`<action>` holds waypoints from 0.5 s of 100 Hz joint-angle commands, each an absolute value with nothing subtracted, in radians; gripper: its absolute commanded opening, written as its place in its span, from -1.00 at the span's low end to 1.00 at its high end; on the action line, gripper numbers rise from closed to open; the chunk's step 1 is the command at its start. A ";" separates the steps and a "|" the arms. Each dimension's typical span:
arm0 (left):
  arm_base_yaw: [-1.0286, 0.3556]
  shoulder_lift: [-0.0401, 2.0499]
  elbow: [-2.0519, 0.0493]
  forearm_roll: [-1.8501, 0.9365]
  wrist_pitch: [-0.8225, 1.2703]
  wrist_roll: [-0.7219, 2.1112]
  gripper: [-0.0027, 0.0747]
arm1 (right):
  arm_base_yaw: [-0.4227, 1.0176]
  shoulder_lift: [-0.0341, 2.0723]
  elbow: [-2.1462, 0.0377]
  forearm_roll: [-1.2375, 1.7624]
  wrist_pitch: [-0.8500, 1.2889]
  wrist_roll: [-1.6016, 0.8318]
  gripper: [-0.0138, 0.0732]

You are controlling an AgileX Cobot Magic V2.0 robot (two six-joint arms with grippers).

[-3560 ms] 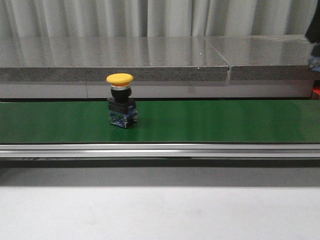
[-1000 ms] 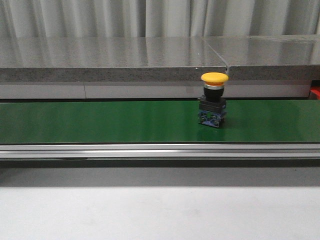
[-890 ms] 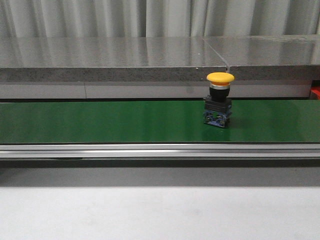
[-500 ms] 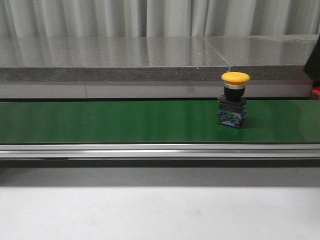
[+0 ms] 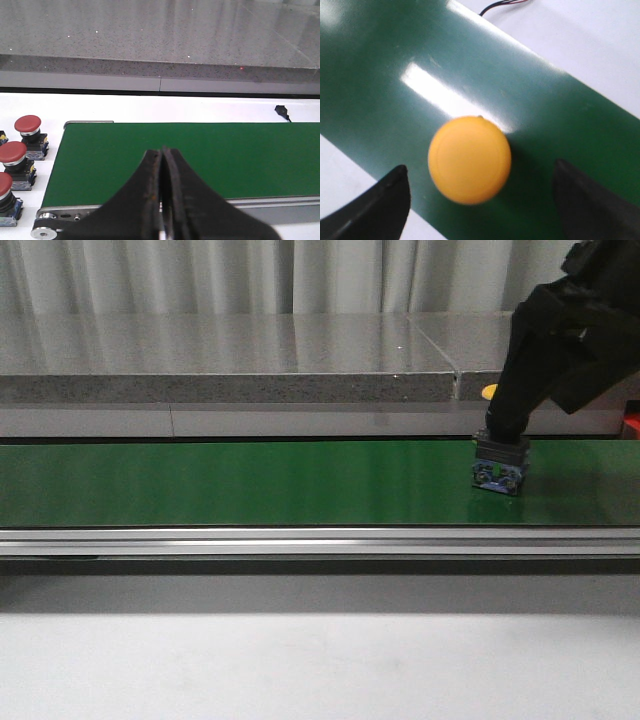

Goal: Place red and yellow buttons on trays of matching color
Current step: 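Carry the yellow button with the right gripper into the yellow tray, release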

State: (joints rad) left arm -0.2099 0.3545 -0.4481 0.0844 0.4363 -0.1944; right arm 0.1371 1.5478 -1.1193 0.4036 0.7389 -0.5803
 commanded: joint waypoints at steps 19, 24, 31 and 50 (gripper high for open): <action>-0.217 0.362 -0.475 0.086 0.362 -0.194 -0.98 | 0.139 1.586 -1.189 0.423 0.693 -0.571 0.34; -0.217 0.362 -0.475 0.086 0.362 -0.194 -0.98 | 0.139 1.586 -1.189 0.423 0.696 -0.562 0.11; -0.217 0.362 -0.475 0.086 0.362 -0.194 -0.98 | 0.138 1.586 -1.191 0.423 0.697 -0.552 -0.20; -0.217 0.362 -0.475 0.086 0.362 -0.194 -0.98 | 0.119 1.532 -1.191 0.373 0.725 -0.485 -0.36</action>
